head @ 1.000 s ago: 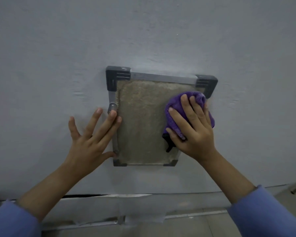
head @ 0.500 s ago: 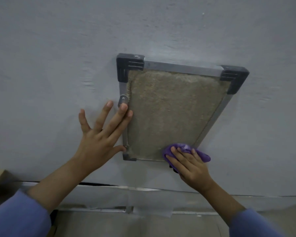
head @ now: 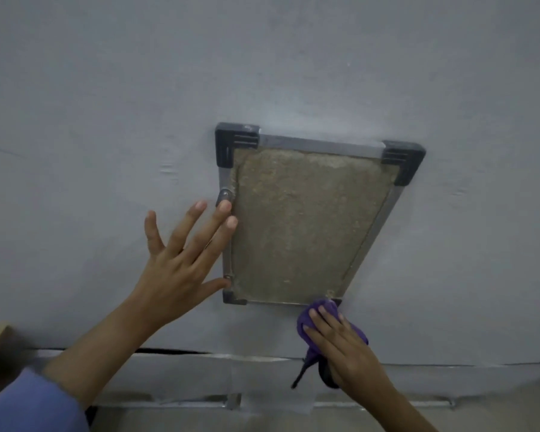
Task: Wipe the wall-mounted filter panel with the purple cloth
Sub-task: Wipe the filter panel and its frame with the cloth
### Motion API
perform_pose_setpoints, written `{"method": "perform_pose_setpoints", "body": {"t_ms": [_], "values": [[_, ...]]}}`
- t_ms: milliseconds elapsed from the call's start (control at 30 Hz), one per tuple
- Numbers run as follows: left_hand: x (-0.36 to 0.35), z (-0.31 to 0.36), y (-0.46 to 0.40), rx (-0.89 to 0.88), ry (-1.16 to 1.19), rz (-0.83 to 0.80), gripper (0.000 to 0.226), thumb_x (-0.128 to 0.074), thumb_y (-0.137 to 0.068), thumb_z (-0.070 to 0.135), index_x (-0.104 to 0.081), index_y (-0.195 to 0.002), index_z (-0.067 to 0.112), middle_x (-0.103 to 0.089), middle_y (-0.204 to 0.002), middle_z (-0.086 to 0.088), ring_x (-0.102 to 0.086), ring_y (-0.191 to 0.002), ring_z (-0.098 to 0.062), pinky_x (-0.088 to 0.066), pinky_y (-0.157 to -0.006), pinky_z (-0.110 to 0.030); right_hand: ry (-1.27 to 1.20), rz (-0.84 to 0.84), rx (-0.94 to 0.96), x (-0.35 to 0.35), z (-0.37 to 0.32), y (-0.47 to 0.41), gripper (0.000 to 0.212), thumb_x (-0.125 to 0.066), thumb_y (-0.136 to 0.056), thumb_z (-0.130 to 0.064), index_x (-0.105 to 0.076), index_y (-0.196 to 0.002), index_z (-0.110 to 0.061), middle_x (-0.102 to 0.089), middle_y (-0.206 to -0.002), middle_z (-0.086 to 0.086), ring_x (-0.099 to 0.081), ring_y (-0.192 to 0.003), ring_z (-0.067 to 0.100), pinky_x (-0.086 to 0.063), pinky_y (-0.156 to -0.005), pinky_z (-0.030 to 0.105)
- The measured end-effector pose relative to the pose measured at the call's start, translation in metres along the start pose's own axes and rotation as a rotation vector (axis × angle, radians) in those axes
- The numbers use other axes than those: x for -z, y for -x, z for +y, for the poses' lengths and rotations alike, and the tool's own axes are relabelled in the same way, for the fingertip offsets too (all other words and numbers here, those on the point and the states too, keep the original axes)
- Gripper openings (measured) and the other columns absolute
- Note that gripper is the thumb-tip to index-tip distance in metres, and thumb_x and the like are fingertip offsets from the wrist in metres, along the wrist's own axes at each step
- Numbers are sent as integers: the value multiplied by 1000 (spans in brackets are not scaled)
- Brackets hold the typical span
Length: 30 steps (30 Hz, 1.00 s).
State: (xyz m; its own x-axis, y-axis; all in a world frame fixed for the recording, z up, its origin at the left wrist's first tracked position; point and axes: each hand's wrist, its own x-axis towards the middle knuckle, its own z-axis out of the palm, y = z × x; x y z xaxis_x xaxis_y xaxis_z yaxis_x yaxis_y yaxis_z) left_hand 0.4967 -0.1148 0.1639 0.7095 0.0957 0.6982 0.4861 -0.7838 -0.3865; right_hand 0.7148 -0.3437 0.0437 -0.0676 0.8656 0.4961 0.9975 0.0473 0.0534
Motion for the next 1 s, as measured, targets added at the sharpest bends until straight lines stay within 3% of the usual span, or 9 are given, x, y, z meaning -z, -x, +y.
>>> {"method": "perform_pose_setpoints", "body": {"t_ms": [33, 100, 233, 333, 467, 633, 833, 900, 1000], "values": [[4, -5, -4, -17, 21, 63, 117, -70, -71, 62, 0, -153, 14, 3, -160, -4, -2, -147, -26, 8, -110, -59, -23, 41, -40, 10, -5, -1, 39, -28, -101, -7, -53, -131, -10, -49, -141, 11, -27, -140, 20, -20, -114, 38], [14, -16, -17, 7, 77, 170, 107, -61, -78, 64, -2, -153, 16, -2, -160, -5, -5, -147, -24, 6, -111, -57, -40, 171, -88, 35, -10, -10, 38, -22, -104, -15, -47, -132, -11, -36, -149, 3, -24, -143, 20, -23, -114, 38], [32, -33, -53, 117, 205, 229, 109, -53, -76, 76, -1, -152, 18, -16, -153, -12, -5, -146, -21, -2, -109, -62, -24, 459, -163, 88, 0, -55, 36, -31, -100, -8, -44, -134, -8, -19, -158, -4, -23, -143, 27, -18, -118, 42], [34, -33, -61, 136, 277, 148, 116, -48, -70, 82, 5, -152, 20, -14, -152, -14, -7, -144, -27, -10, -103, -75, -50, 582, -171, 106, 11, -91, 37, -40, -100, -11, -38, -135, 0, -24, -156, 3, -26, -142, 30, -24, -116, 45], [26, -33, -58, 112, 217, 40, 116, -48, -64, 82, -7, -151, 16, -16, -154, -9, -15, -141, -33, -10, -99, -78, -88, 577, -268, 101, 17, -114, 55, -52, -91, -10, -28, -139, 4, -33, -148, 16, -21, -143, 26, -30, -113, 46], [19, -43, -58, 52, 134, 53, 117, -56, -62, 75, -9, -152, 17, 0, -160, 1, -4, -146, -26, -5, -99, -74, -26, 608, -290, 70, 14, -105, 48, -50, -91, -7, -36, -135, 4, -38, -140, 22, -20, -144, 20, -23, -117, 38], [18, -43, -57, 32, 147, 69, 119, -57, -60, 75, -9, -152, 16, 1, -160, 5, -7, -145, -29, 10, -105, -63, 20, 393, -307, 30, -3, -58, 43, -42, -86, -1, -49, -127, 8, -47, -138, 18, -19, -144, 14, -25, -112, 39], [17, -45, -58, 23, 160, 75, 119, -56, -60, 75, -9, -152, 15, 0, -160, 5, -9, -143, -32, 10, -105, -64, -35, 450, -302, 35, -7, -57, 41, -38, -93, -3, -47, -131, 6, -38, -149, 6, -27, -142, 20, -27, -113, 38], [17, -47, -57, -3, 175, 72, 118, -55, -61, 74, -9, -152, 15, -2, -160, 3, -13, -141, -36, -8, -96, -81, -55, 674, -320, 63, -11, -79, 37, -29, -104, -15, -39, -138, -2, -23, -157, -5, -29, -141, 25, -28, -115, 38]]}}
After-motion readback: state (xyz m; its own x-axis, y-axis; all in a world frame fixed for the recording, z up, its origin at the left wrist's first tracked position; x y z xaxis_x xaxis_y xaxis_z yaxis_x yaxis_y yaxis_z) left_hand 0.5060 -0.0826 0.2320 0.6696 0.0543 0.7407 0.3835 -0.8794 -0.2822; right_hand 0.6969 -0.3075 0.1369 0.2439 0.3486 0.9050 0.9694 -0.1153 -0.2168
